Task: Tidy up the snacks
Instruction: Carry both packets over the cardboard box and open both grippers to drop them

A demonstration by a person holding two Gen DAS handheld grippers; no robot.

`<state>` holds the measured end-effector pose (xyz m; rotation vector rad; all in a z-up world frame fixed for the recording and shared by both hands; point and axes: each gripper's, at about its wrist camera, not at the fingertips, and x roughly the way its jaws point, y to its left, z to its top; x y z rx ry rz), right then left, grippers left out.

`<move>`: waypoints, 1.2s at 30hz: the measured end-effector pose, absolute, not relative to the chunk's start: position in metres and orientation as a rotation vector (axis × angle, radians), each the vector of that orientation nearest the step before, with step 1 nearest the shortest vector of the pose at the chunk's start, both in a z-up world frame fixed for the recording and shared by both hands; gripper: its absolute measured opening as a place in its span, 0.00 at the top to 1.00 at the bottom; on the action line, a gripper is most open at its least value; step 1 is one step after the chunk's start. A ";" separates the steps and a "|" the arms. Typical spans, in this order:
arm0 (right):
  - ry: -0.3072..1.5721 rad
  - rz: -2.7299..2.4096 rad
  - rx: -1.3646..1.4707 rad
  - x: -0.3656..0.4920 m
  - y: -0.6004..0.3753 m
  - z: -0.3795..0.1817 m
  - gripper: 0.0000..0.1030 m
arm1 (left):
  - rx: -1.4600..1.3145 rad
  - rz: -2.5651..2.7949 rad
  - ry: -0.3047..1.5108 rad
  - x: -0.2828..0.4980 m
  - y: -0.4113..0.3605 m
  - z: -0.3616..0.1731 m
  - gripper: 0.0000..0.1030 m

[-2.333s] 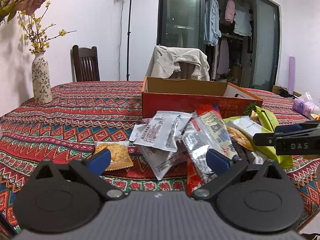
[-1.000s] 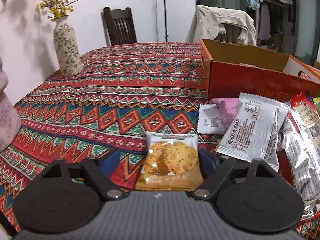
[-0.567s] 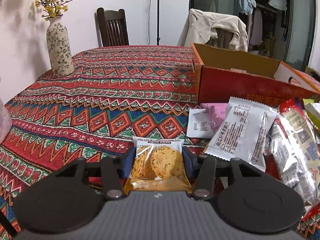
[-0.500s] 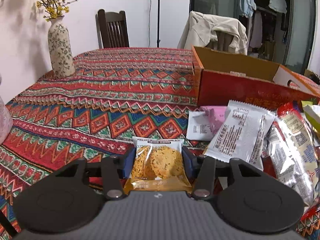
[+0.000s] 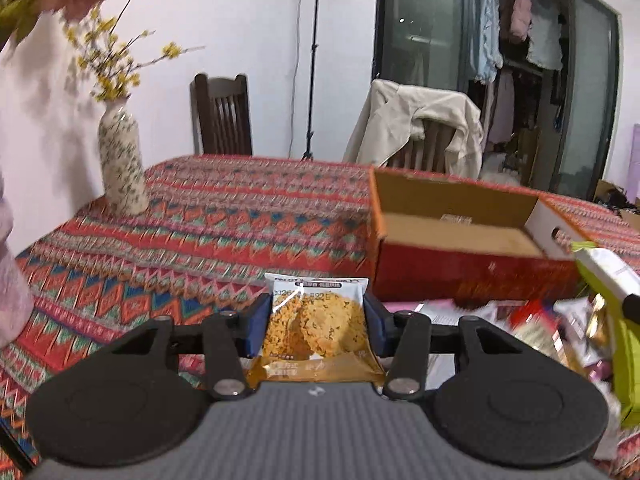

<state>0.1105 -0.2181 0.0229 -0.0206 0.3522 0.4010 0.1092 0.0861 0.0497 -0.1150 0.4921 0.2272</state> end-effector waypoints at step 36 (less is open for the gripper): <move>0.462 0.350 0.079 0.320 -0.218 0.023 0.62 | -0.126 0.115 0.499 0.319 0.029 0.063 0.52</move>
